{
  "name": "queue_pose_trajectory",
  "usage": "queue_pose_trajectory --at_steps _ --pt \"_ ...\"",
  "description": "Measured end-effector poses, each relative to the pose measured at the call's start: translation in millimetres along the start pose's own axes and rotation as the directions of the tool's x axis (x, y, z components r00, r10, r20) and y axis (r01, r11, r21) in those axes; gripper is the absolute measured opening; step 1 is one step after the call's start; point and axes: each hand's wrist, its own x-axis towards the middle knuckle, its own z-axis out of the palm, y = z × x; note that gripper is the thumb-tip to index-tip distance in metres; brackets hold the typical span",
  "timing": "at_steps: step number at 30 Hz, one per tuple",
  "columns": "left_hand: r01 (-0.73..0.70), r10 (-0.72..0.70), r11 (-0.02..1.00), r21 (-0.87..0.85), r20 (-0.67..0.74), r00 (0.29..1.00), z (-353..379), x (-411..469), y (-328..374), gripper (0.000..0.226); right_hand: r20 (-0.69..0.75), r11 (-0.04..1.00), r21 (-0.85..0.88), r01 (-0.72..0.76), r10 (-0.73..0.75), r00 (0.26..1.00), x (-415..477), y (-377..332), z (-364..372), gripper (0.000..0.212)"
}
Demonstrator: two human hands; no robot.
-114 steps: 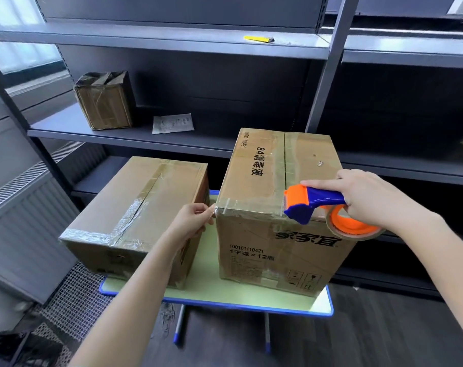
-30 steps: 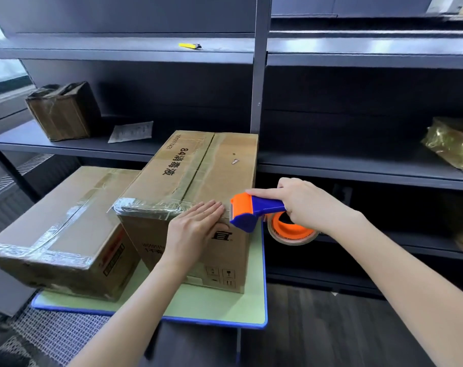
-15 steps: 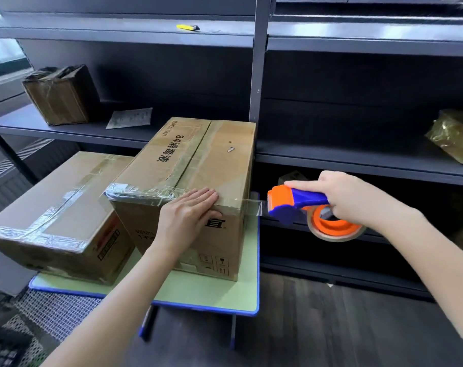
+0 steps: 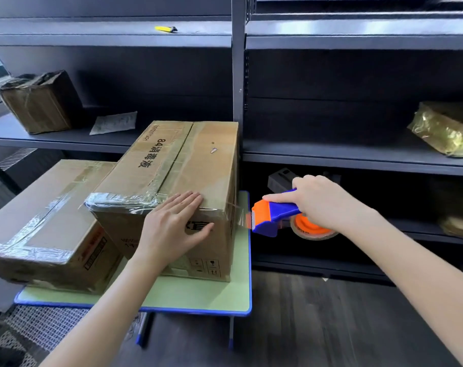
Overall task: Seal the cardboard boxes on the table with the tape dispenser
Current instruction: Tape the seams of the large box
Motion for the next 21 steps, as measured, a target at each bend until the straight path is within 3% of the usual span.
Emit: queue_pose_trajectory --at_steps 3,9,12,16,18,21 --pt "0.022 -0.023 1.000 0.021 0.040 0.999 -3.5 -0.8 10.5 0.056 0.024 0.999 -0.019 0.033 -0.033 0.999 10.8 -13.4 4.0 0.061" --pt "-0.090 0.095 0.993 -0.071 0.070 0.993 3.3 4.0 34.7 0.051 0.061 0.997 -0.001 0.083 -0.083 0.995 30.6 -24.8 2.8 0.058" --pt "-0.049 0.051 0.995 -0.087 0.015 0.999 5.1 8.7 40.6 0.047 0.104 0.997 0.015 0.072 -0.073 0.992 37.3 -24.4 1.8 0.055" --pt "-0.023 0.017 0.998 -0.061 -0.107 0.994 10.8 9.3 43.7 0.040 0.174 0.992 -0.104 0.077 -0.058 0.983 37.6 -31.2 16.0 0.049" --pt "0.018 -0.022 0.999 -0.027 -0.160 0.987 17.6 10.0 48.8 0.036 0.214 0.999 -0.048 0.020 -0.009 0.977 35.0 -31.7 25.1 0.052" --pt "0.090 -0.082 0.996 0.023 -0.220 0.972 31.6 14.8 60.0 0.029 0.134 0.983 0.011 -0.183 0.180 0.975 33.5 -23.3 24.4 0.058"
